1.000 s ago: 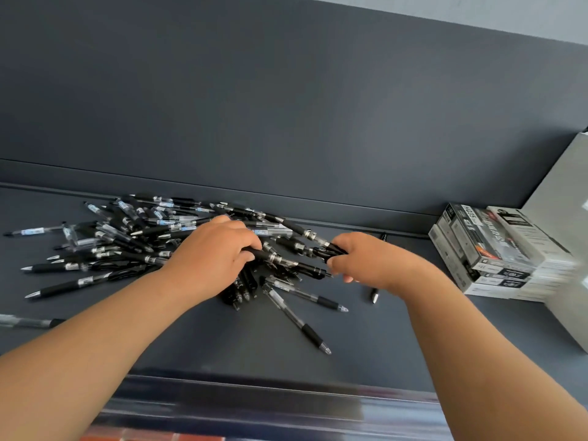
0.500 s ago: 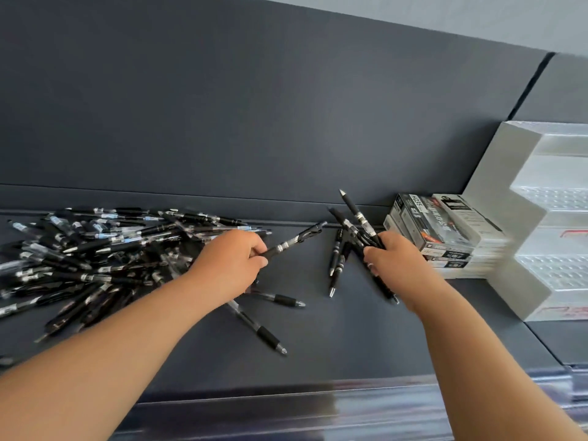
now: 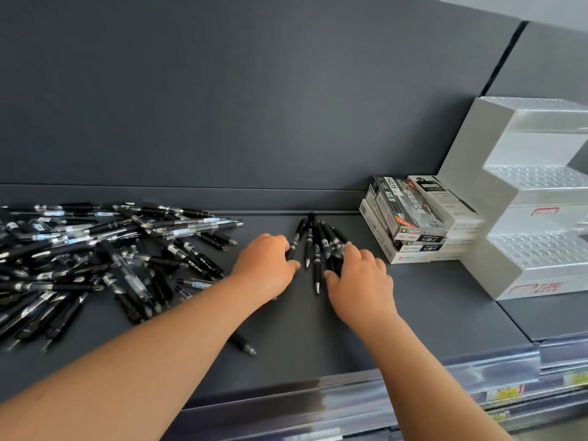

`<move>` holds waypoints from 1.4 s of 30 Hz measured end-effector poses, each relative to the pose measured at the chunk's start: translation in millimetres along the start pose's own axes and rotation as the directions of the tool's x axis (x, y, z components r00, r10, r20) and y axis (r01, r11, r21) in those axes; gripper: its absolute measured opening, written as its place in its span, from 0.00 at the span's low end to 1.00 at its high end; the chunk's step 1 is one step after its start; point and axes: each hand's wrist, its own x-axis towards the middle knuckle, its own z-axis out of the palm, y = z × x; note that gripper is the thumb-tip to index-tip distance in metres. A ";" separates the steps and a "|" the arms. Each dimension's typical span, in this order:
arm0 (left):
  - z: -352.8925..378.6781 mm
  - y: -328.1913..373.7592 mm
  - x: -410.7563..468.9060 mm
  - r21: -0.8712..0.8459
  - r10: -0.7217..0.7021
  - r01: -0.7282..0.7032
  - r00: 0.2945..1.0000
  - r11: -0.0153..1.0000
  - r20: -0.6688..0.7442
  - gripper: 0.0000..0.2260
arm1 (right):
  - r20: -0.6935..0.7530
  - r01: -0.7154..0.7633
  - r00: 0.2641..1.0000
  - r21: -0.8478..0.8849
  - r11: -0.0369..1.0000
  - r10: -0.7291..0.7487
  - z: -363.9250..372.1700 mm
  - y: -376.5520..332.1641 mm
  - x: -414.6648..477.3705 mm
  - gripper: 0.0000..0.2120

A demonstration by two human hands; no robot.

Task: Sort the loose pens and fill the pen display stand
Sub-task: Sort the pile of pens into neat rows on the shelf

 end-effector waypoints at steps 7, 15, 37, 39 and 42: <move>-13.2 -24.9 -9.6 -0.017 0.172 -0.174 0.982 0.985 -0.073 0.22 | -0.061 0.116 0.992 0.033 0.993 -0.114 -2.6 -11.8 -0.3 0.29; -77.8 -82.4 -33.1 0.121 0.177 -0.154 0.962 0.981 -0.208 0.22 | -0.076 0.422 0.906 0.256 0.870 -0.417 0.4 -70.9 -4.1 0.26; -111.2 -159.9 -41.9 0.258 0.201 -0.185 0.979 0.948 -0.037 0.14 | 0.102 0.246 0.958 0.182 0.952 -0.267 39.3 -155.3 23.0 0.19; -107.0 -162.1 -36.6 0.275 0.201 -0.196 0.979 0.941 0.011 0.14 | 0.125 0.255 0.952 0.188 0.948 -0.281 41.0 -157.5 25.1 0.19; -105.0 -163.7 -34.7 0.268 0.209 -0.205 0.978 0.941 0.015 0.12 | 0.166 0.256 0.938 0.256 0.932 -0.303 41.0 -157.4 25.7 0.14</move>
